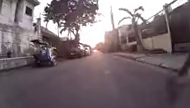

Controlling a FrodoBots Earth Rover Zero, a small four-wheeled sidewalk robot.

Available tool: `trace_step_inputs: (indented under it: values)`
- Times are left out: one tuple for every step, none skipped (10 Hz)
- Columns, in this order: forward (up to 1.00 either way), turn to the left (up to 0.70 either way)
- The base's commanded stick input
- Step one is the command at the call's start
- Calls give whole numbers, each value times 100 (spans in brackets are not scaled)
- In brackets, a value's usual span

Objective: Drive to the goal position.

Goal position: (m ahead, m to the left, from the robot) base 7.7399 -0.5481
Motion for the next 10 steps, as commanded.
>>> trace_step_inputs:
  values:
    - [100, 0]
    - [100, 0]
    - [100, 0]
    - [100, 0]
    - [100, 0]
    - [100, 0]
    - [100, -5]
    - [100, -13]
    - [100, -21]
    - [100, -29]
